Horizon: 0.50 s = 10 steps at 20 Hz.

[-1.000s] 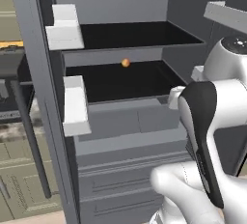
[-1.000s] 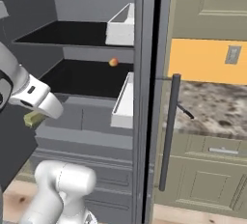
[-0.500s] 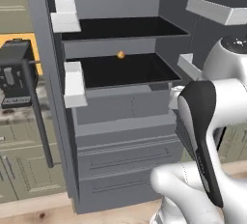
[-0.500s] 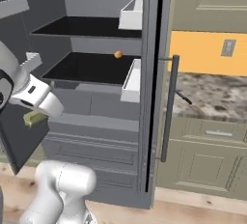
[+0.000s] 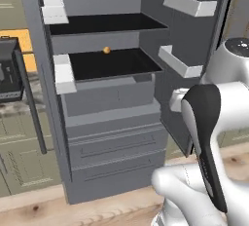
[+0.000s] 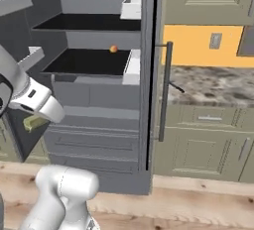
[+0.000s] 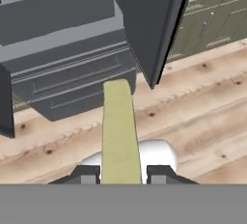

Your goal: Retrieve the butter from the fridge and place it on a plate on the dining table. Then retrieve the butter knife by the fridge and place it near the plate.

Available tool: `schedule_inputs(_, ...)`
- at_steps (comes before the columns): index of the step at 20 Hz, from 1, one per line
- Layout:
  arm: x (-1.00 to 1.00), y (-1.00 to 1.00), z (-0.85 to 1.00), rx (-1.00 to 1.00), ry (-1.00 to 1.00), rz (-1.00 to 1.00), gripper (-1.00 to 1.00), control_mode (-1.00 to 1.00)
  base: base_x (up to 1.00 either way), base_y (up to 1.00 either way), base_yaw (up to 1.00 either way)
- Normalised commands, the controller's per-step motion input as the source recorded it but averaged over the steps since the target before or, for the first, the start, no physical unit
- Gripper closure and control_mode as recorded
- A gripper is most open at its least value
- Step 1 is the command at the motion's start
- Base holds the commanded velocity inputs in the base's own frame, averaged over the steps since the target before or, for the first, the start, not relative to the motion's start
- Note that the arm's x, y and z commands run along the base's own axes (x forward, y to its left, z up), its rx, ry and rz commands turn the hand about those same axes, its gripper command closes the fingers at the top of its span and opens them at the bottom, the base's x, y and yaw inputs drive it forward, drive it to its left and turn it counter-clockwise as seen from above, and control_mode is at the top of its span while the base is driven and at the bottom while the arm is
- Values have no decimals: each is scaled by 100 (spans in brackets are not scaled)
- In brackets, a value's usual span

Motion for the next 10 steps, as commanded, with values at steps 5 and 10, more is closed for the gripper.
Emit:
schedule_inputs(5, 0, 0, 0, 0, 0, 0, 100, 100, -18, -26, -50)
schedule_inputs(10, 0, 0, 0, 0, 0, 0, 100, 100, -38, -28, -61)
